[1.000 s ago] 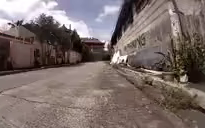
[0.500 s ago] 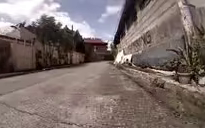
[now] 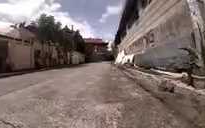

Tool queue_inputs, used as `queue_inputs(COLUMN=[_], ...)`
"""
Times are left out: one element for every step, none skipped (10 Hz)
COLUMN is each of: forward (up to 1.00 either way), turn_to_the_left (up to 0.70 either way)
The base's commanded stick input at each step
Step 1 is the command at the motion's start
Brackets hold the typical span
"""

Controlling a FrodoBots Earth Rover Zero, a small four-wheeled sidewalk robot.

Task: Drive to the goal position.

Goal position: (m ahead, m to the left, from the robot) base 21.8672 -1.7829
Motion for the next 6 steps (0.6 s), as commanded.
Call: queue_inputs(forward=[0.7,0.7,0.7,0.7,0.7,0.7], turn_to_the_left=[0.0,0.0,0.0,-0.25,-0.35,-0.15])
